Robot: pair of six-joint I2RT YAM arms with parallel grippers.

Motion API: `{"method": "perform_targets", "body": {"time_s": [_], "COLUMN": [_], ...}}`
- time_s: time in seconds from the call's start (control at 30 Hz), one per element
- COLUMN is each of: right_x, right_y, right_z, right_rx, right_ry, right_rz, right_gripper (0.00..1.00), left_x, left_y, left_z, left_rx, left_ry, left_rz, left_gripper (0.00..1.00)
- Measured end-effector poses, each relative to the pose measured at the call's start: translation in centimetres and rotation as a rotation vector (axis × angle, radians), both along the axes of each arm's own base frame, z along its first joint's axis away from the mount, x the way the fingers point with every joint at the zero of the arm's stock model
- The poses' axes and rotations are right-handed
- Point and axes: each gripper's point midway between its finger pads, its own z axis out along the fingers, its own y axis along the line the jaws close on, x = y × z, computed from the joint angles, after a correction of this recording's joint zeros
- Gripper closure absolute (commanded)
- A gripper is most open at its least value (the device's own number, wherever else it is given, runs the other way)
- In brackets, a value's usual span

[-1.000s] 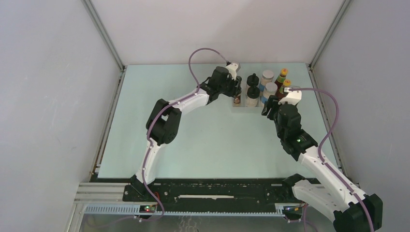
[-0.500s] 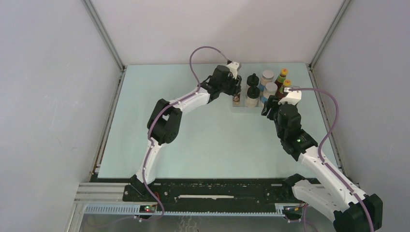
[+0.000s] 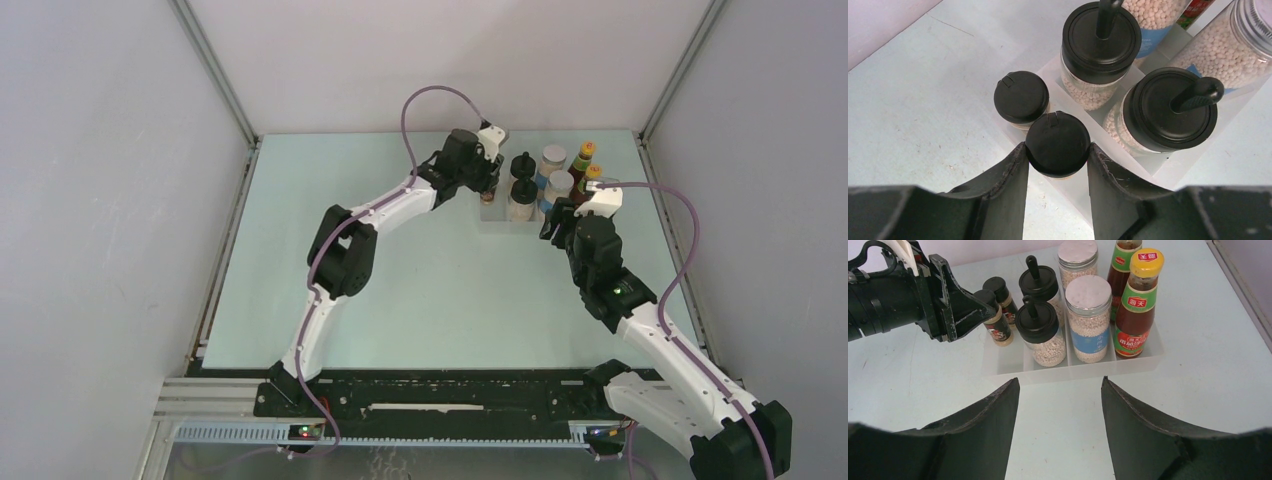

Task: Organize the condiment bottles
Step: Place the bottle in the storage box.

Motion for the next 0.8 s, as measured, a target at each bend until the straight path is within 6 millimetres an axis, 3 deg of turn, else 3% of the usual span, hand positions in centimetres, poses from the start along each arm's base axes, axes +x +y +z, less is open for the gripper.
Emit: {"method": "perform_targets", "body": {"time_s": [0.23, 0.53, 0.67, 0.8], "right_x": [0.0, 0.0, 0.0, 0.0], "right_y": [0.0, 0.0, 0.0, 0.0], "right_z": [0.0, 0.0, 0.0, 0.0], "right_rx": [0.0, 0.001, 0.0, 0.0], "right_ry": [0.0, 0.0, 0.0, 0.0], "right_rz": [0.0, 0.001, 0.001, 0.001], "right_gripper": [0.31, 0.3, 0.3, 0.3], "left_x": [-0.3, -0.8, -1.1, -1.5], "left_y": [-0.2, -0.6, -0.8, -1.3], "left_z": [-0.8, -1.0, -1.1, -1.2], "left_rx": [0.026, 0.028, 0.022, 0.018], "left_ry": [0.004, 0.015, 0.022, 0.029], "left_rz": [-0.03, -0.045, -0.057, -0.068], "left_gripper": [0.96, 0.83, 0.69, 0.63]}}
